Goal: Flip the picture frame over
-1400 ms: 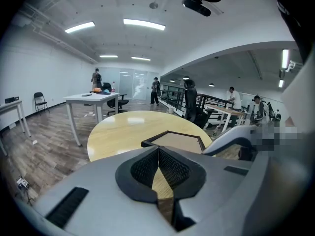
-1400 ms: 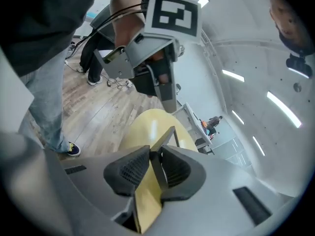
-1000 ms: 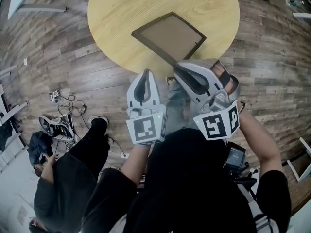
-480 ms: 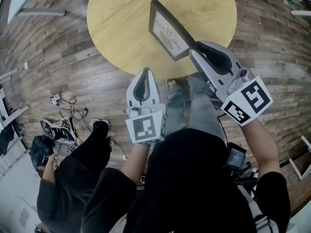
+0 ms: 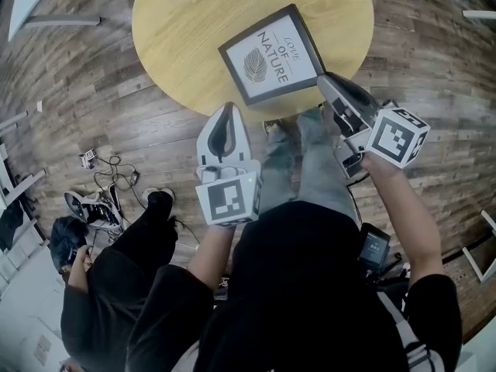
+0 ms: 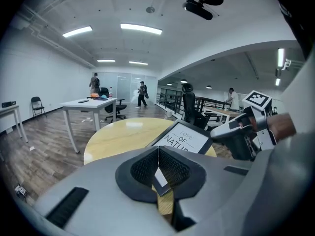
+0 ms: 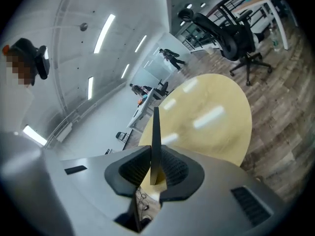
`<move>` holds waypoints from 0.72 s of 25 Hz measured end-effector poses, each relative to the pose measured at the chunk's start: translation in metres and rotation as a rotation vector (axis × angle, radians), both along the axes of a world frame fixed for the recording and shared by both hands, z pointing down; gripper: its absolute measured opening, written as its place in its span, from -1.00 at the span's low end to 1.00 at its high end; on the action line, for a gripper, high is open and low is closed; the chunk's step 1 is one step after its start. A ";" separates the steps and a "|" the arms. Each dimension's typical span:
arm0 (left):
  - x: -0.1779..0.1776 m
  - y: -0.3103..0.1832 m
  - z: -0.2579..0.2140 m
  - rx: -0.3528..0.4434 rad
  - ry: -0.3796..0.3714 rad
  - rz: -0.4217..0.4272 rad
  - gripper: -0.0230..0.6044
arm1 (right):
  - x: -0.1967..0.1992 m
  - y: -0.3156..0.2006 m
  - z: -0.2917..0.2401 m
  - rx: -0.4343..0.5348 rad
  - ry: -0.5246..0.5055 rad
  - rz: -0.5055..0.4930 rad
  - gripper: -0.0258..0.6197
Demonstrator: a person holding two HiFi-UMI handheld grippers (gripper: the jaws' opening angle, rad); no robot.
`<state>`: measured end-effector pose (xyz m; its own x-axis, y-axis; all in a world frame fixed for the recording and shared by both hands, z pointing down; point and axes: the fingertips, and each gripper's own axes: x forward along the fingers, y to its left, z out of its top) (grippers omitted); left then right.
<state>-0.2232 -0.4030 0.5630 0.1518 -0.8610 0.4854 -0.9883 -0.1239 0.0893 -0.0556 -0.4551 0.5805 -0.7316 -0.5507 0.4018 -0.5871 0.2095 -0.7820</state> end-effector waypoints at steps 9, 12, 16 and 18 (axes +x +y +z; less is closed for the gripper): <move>0.011 -0.001 0.008 0.014 -0.004 0.046 -0.85 | 0.020 0.009 0.068 -0.189 -0.031 0.067 -0.66; 0.013 0.000 0.012 0.014 -0.002 0.052 -0.85 | 0.025 0.011 0.095 -0.228 0.002 0.084 -0.64; 0.013 0.006 0.015 0.013 -0.007 0.055 -0.85 | 0.025 0.017 0.111 -0.243 0.017 0.091 -0.63; 0.013 0.008 0.015 0.013 -0.010 0.055 -0.85 | 0.025 0.017 0.112 -0.234 0.040 0.083 -0.63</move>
